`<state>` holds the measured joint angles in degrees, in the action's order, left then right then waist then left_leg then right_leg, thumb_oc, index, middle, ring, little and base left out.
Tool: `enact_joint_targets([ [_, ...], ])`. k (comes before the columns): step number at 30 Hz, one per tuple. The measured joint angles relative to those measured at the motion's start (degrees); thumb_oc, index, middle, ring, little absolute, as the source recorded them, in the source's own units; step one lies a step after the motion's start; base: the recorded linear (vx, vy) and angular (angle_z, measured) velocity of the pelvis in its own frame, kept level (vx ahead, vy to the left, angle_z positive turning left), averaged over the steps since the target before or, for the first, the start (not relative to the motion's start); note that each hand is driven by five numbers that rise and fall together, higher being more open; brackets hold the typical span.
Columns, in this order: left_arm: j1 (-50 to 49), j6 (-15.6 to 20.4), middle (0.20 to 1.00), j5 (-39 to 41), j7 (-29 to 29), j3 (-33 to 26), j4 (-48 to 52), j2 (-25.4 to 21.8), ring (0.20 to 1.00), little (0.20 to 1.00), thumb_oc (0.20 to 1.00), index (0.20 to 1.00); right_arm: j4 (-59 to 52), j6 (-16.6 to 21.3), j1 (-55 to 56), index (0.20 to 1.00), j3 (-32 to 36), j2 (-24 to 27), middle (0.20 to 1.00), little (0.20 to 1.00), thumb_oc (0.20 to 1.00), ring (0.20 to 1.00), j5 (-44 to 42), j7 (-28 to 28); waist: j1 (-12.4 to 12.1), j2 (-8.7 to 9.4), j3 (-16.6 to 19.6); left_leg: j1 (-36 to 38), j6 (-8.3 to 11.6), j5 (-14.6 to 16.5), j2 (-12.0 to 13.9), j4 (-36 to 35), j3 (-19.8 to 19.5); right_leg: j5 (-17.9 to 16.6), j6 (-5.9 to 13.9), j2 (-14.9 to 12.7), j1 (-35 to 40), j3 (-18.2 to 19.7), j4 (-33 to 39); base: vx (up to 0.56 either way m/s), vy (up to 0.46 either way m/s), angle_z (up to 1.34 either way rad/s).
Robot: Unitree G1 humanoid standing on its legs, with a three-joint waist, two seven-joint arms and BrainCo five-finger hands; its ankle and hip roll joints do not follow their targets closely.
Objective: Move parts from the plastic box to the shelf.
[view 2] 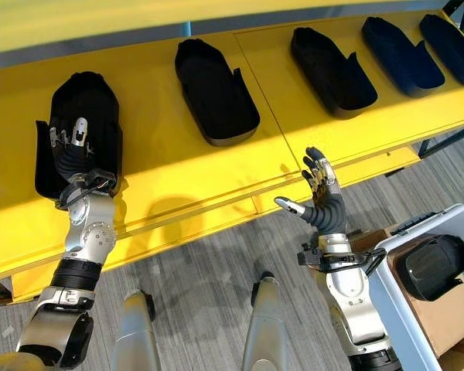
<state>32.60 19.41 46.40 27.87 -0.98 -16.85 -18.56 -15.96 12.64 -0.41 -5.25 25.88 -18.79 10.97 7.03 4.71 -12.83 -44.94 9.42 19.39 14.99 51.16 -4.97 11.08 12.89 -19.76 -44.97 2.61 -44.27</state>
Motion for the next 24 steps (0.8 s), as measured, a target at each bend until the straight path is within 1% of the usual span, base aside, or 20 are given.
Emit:
enact_joint_targets([
  [1, 0.4, 0.0, 1.0, -0.4, 0.0, -0.8, 1.3, -0.3, 1.0, 1.0, 1.0, 1.0, 0.0, 0.0, -0.5, 1.0, 0.0, 0.0, 1.0, 1.0, 1.0, 1.0, 0.1, 0.2, 0.0, 0.0, 0.0, 0.0, 0.02, 0.0, 0.0, 0.0, 0.0, -0.1, 0.26, 0.0, 0.0, 0.0, 0.0, 0.0, 0.0, 0.0],
  [7, 0.7, 0.6, 1.0, -1.2, 1.2, -0.7, 6.2, -0.7, 1.0, 1.0, 1.0, 1.0, 0.0, -0.4, -2.2, 1.0, 0.0, 0.0, 1.0, 1.0, 1.0, 1.0, 2.1, 0.2, 0.0, -0.01, 0.0, 0.0, 0.03, 0.0, 0.0, 0.0, 0.0, -0.1, 0.25, 0.1, 0.0, 0.1, -0.1, 0.0, 0.0, 0.0],
  [11, 1.7, 1.3, 1.0, -3.2, 1.3, -0.7, 6.6, -0.7, 1.0, 1.0, 1.0, 1.0, 0.0, -0.5, -2.1, 1.0, 0.0, 0.0, 1.0, 1.0, 1.0, 1.0, 2.1, -0.1, 0.0, -0.01, 0.0, 0.1, 0.04, 0.0, 0.0, 0.0, 0.0, -0.2, 0.27, 0.2, 0.1, 0.1, -0.1, 0.0, 0.0, 0.0],
  [18, 1.8, 1.3, 1.0, -3.2, 1.3, -0.7, 6.6, -0.2, 1.0, 1.0, 1.0, 1.0, -0.1, -0.5, -1.9, 1.0, 0.0, 0.0, 1.0, 1.0, 1.0, 1.0, 2.1, -0.8, 0.4, -0.01, 0.0, 0.4, 0.04, 0.0, 0.1, 0.0, 0.0, -0.2, 0.28, 0.2, 0.4, 0.1, -0.1, 0.0, 0.0, 0.0],
  [22, 1.8, 1.3, 1.0, -3.2, 1.3, -0.7, 6.6, -0.2, 1.0, 1.0, 1.0, 1.0, -0.1, -0.5, -1.9, 1.0, 0.2, 0.0, 1.0, 1.0, 1.0, 1.0, 2.1, -0.9, 0.2, -0.01, 0.0, 0.7, 0.01, 0.0, 0.8, -0.2, 0.1, -0.1, 0.03, 1.0, 0.6, 0.2, 0.2, 0.0, -0.005, -0.07],
  [24, 1.3, 1.3, 1.0, -3.2, 1.3, -0.7, 8.4, -0.2, 1.0, 1.0, 1.0, 1.0, -0.1, -0.5, -1.8, 1.0, 0.4, 0.0, 1.0, 1.0, 1.0, 1.0, 2.1, -1.1, 0.1, -0.02, 0.0, 0.9, 0.03, 0.0, 0.9, -0.4, 0.2, -0.1, 0.05, 1.1, 0.5, 0.2, 0.3, 0.0, -0.002, -0.02],
])
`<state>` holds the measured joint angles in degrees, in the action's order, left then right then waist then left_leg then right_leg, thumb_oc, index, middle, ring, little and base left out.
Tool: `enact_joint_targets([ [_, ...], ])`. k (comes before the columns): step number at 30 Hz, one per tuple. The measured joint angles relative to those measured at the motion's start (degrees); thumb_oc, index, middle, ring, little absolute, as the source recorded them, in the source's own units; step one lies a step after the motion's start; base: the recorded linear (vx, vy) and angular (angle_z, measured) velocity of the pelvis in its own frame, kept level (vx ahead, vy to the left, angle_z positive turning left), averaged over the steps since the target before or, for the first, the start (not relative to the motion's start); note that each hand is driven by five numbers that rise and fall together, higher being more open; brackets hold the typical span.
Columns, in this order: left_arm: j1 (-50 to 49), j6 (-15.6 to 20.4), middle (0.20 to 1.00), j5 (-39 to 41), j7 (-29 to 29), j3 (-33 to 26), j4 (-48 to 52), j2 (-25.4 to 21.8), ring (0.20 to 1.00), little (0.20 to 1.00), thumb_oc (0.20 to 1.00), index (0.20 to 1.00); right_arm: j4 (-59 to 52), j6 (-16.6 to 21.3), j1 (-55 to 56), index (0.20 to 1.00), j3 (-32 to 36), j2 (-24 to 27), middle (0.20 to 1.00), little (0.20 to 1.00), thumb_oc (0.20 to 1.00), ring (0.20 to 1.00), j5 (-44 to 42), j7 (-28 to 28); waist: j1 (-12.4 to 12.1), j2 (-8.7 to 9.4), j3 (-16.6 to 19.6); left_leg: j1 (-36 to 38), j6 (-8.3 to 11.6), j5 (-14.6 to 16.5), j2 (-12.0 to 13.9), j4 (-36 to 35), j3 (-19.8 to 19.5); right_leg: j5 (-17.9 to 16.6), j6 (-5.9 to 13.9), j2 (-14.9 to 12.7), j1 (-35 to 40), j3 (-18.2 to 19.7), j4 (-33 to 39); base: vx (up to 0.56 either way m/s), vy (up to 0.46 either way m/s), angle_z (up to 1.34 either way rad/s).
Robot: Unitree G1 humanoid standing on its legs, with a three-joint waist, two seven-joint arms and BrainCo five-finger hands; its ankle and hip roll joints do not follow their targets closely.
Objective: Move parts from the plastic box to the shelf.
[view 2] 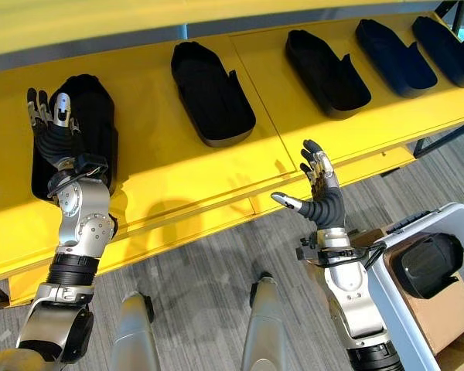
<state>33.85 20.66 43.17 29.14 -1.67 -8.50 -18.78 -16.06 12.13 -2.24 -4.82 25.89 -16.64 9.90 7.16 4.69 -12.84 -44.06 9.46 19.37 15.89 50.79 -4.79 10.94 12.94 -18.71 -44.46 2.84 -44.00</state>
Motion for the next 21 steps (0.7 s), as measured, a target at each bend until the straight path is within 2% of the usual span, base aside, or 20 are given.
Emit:
enact_joint_targets([
  [4, -2.9, 0.0, 1.0, -3.5, -0.6, 0.0, 7.5, -0.3, 1.0, 1.0, 1.0, 1.0, 0.0, 0.0, 0.5, 1.0, 0.2, 0.0, 1.0, 1.0, 1.0, 1.0, 0.0, -0.6, -0.6, -0.2, -0.1, 0.1, 0.5, -0.3, 0.0, -0.3, 0.1, -0.1, 0.14, 0.0, 0.0, 0.0, -0.2, 0.0, 0.0, 0.0],
  [10, -17.4, -0.2, 1.0, -4.6, -5.2, -1.7, 15.9, -3.4, 1.0, 1.0, 1.0, 1.0, -1.0, 0.0, 2.7, 1.0, 2.6, 0.0, 1.0, 1.0, 1.0, 1.0, 0.0, -1.9, -1.9, -1.23, -1.4, 0.2, 0.34, -0.3, 0.0, -0.4, 0.0, 0.2, -0.35, 0.0, 0.0, 0.0, -0.3, 0.0, 0.0, 0.0],
  [16, -23.9, -0.5, 1.0, -5.8, -10.0, -3.5, 17.2, -5.3, 1.0, 1.0, 1.0, 1.0, -1.0, 0.0, 3.9, 1.0, 4.3, 0.0, 1.0, 1.0, 1.0, 1.0, -0.1, -3.1, -2.7, -1.79, -2.2, 0.2, 0.23, -0.3, 0.0, -0.5, -0.1, 0.3, -0.42, 0.0, 0.0, 0.0, -0.5, 0.0, 0.0, 0.0],
  [21, -31.5, -2.7, 1.0, -5.8, -15.2, -3.5, 18.8, -6.7, 1.0, 1.0, 1.0, 1.0, -1.2, 0.0, 5.6, 1.0, 4.8, 0.0, 1.0, 1.0, 1.0, 1.0, -0.1, -4.8, -3.6, -2.0, -3.6, 1.0, 0.31, -0.4, 0.0, -0.7, -0.1, 0.4, -0.36, 0.0, 0.7, 0.0, -0.5, 0.0, 0.0, 0.0],
])
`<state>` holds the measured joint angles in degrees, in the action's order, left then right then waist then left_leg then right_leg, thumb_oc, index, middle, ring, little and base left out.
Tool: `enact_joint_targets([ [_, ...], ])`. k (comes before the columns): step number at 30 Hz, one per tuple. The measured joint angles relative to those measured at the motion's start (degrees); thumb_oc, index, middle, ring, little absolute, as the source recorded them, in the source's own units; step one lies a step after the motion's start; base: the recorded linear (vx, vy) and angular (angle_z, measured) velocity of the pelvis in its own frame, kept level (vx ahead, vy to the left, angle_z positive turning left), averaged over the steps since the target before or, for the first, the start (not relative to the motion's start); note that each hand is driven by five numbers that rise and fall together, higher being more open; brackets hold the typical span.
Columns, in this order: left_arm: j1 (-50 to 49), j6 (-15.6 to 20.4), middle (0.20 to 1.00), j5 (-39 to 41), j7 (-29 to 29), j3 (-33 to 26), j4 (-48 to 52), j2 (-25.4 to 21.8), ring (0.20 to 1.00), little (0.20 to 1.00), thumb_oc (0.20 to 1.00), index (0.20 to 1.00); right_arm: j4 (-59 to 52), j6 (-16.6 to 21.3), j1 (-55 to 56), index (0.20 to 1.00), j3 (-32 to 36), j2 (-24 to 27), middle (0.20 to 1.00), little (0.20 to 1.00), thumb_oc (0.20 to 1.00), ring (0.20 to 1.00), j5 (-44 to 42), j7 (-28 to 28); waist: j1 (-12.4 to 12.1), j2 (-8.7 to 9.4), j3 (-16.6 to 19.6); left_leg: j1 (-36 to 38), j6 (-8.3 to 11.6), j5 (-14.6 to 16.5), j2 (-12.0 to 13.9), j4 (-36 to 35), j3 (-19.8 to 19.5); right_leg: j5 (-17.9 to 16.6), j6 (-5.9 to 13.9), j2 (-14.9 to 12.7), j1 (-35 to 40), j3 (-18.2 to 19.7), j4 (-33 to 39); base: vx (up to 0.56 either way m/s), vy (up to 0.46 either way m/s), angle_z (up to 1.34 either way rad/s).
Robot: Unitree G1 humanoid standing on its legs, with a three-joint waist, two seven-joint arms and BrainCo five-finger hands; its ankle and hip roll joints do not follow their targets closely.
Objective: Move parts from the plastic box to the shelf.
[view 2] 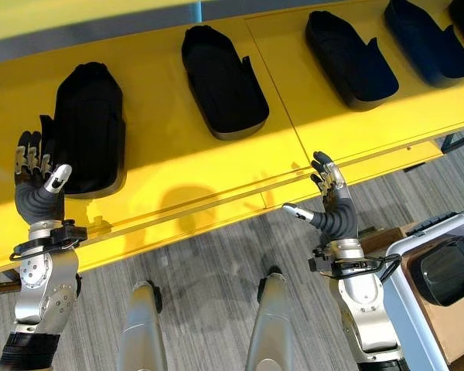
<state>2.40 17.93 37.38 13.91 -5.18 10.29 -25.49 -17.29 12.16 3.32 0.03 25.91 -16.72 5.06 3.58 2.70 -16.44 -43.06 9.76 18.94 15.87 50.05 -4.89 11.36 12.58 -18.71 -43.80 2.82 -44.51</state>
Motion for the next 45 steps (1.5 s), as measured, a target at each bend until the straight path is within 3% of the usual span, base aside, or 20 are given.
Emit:
enact_joint_targets([
  [1, -2.0, -0.3, 1.0, -0.1, -1.7, 0.0, 0.0, -2.3, 1.0, 1.0, 1.0, 1.0, -1.1, 0.0, 0.9, 1.0, 1.7, 0.0, 1.0, 1.0, 1.0, 1.0, 0.0, -0.3, 0.2, 0.0, -0.1, 0.0, -0.02, 0.0, 0.0, 0.0, 0.0, 0.0, 0.0, 0.0, 0.0, 0.0, 0.2, 0.0, 0.0, 0.0],
  [6, 0.1, -2.4, 1.0, -1.2, -4.9, 1.3, 0.2, -3.2, 1.0, 1.0, 1.0, 1.0, -1.8, 0.0, 1.5, 1.0, 2.3, 0.0, 1.0, 1.0, 1.0, 1.0, -0.1, -0.9, 0.5, 0.0, -0.2, -0.1, -0.04, 0.0, 0.0, 0.1, 0.0, 0.0, 0.07, 0.0, 0.0, 0.0, 0.3, 0.0, 0.0, 0.0],
  [16, 3.8, -4.0, 1.0, -7.8, -4.8, 1.3, -0.9, -4.4, 1.0, 1.0, 1.0, 1.0, -1.8, 0.0, 0.6, 1.0, 2.6, 0.0, 1.0, 1.0, 1.0, 1.0, -0.1, -1.6, 1.2, 0.02, -0.2, -0.2, -0.1, 0.1, 0.0, 0.2, 0.0, 0.0, 0.09, 0.0, -0.2, 0.0, 0.2, 0.0, 0.0, 0.0],
  [26, 5.5, -5.6, 1.0, -12.2, -4.8, 2.4, -3.9, -4.6, 1.0, 1.0, 1.0, 1.0, -1.8, -0.4, 0.5, 1.0, 2.7, 0.0, 1.0, 1.0, 1.0, 1.0, -0.1, -2.2, 1.8, -0.06, 0.1, -0.3, -0.11, 0.3, 0.1, 0.6, 0.5, 0.0, 0.08, 0.0, -0.7, 0.5, -0.1, 0.0, 0.0, 0.0],
  [45, 8.7, -6.4, 1.0, -10.9, -4.8, 7.5, -6.6, -1.9, 1.0, 1.0, 1.0, 1.0, -1.8, -1.2, 1.0, 1.0, 2.8, -0.1, 1.0, 1.0, 1.0, 1.0, -0.1, -2.0, 2.2, -0.34, 2.2, -0.3, -0.25, 0.4, 0.1, 0.7, 1.1, -0.3, 0.16, 0.1, -1.0, 1.2, 0.5, 0.0, 0.0, 0.0],
])
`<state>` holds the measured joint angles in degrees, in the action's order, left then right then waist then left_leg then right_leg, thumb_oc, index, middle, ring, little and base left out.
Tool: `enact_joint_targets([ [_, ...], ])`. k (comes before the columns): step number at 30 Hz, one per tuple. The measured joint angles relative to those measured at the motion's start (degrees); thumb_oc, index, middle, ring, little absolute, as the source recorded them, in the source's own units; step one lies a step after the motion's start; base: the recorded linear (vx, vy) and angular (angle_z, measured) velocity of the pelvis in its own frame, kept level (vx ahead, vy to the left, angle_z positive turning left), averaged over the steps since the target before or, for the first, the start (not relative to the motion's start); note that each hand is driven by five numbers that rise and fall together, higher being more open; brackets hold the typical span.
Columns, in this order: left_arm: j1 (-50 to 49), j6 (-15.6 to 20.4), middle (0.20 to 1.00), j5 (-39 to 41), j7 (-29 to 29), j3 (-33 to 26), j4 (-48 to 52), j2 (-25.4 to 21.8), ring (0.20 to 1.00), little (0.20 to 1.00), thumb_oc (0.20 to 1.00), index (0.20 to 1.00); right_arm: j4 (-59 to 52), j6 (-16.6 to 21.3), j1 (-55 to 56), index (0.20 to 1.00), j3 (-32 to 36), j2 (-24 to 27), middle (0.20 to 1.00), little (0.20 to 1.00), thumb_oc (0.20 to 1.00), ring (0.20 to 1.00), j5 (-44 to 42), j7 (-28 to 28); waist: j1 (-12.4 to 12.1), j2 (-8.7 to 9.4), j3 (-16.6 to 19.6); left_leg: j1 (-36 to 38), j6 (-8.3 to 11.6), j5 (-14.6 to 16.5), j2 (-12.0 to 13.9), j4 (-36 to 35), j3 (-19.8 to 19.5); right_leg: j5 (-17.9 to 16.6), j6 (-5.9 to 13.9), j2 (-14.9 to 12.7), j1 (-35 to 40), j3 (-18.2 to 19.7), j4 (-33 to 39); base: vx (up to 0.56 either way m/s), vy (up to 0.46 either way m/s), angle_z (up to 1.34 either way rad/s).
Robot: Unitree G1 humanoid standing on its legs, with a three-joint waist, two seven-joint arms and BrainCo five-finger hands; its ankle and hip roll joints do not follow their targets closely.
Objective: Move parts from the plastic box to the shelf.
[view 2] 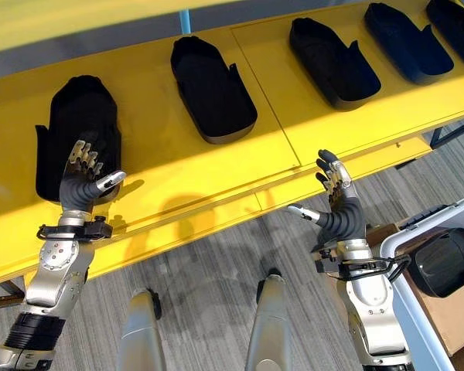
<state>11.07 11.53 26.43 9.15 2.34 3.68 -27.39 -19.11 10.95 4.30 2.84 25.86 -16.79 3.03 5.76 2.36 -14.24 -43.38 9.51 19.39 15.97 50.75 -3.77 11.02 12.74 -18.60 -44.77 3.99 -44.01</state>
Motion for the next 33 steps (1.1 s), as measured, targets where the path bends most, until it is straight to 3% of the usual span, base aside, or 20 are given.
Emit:
enact_joint_targets([
  [19, 2.3, -0.1, 1.0, 3.5, 0.1, 4.2, -1.0, 2.0, 1.0, 1.0, 1.0, 1.0, 0.0, -0.2, 0.0, 1.0, -0.2, 0.0, 1.0, 1.0, 1.0, 1.0, 0.0, 1.7, 0.2, 0.09, 0.0, 0.0, -0.03, 0.0, 0.0, 0.0, -0.1, 0.0, 0.05, 0.1, 0.0, 0.0, -0.2, 0.0, 0.0, 0.0],
  [33, 1.7, 0.2, 1.0, 8.0, 0.9, 2.1, -0.4, 2.6, 1.0, 1.0, 1.0, 1.0, 0.0, -0.2, 0.0, 1.0, -1.3, 0.0, 1.0, 1.0, 1.0, 1.0, 0.0, 1.8, 0.0, 0.22, -0.1, 0.2, -0.03, 0.0, 0.0, -0.1, -0.1, 0.0, 0.05, 0.1, 0.1, 0.0, -0.2, 0.0, 0.0, 0.0],
])
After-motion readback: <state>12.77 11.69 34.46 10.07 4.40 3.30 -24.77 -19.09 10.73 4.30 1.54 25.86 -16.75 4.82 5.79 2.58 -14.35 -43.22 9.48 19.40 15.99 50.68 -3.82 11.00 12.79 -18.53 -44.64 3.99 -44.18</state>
